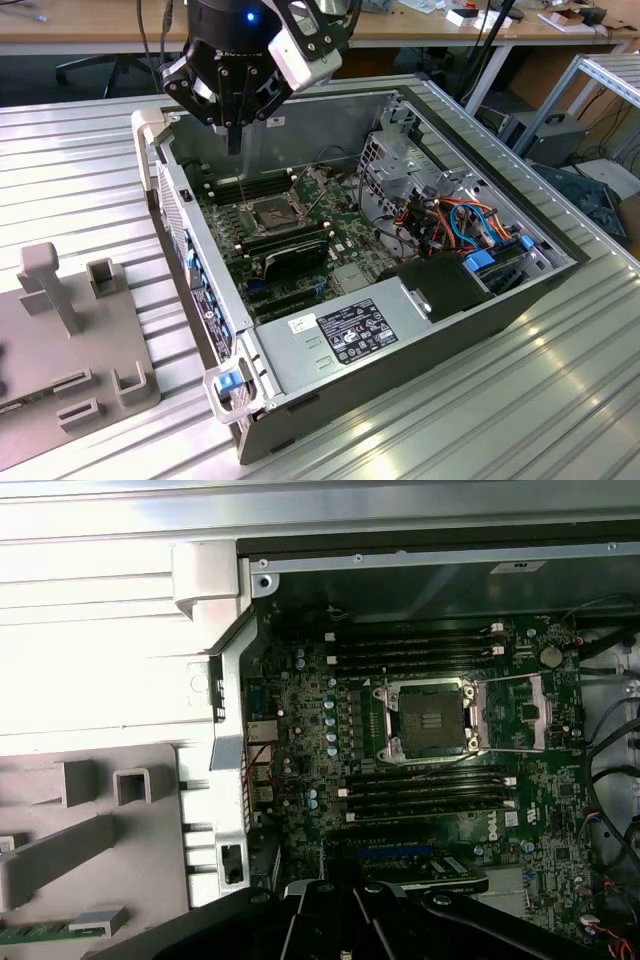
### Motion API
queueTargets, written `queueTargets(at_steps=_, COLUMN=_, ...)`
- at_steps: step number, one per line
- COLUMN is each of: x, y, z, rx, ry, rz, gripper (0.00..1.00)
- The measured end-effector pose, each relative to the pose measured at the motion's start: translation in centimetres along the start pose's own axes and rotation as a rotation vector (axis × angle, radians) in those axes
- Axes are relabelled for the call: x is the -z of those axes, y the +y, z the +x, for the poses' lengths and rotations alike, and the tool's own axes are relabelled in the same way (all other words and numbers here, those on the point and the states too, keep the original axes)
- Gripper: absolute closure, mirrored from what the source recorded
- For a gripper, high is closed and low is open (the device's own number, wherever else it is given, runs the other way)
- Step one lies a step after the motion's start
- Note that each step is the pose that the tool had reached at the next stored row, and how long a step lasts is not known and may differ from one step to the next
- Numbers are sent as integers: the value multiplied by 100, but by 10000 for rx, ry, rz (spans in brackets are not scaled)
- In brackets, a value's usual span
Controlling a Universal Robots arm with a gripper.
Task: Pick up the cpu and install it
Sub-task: 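Reach for the cpu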
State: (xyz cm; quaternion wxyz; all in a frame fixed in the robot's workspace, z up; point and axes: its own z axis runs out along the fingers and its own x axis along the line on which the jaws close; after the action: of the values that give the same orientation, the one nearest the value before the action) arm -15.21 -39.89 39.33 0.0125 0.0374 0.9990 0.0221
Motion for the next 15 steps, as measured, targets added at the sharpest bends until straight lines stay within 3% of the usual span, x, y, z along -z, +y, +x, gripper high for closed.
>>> queueTargets(at_steps=7, x=2, y=-7, z=96, rx=-1, ry=-1, rz=0, gripper=89)
queueTargets(at_steps=15, x=3, y=-8, z=107, rx=-3, ry=0, rz=0, gripper=89)
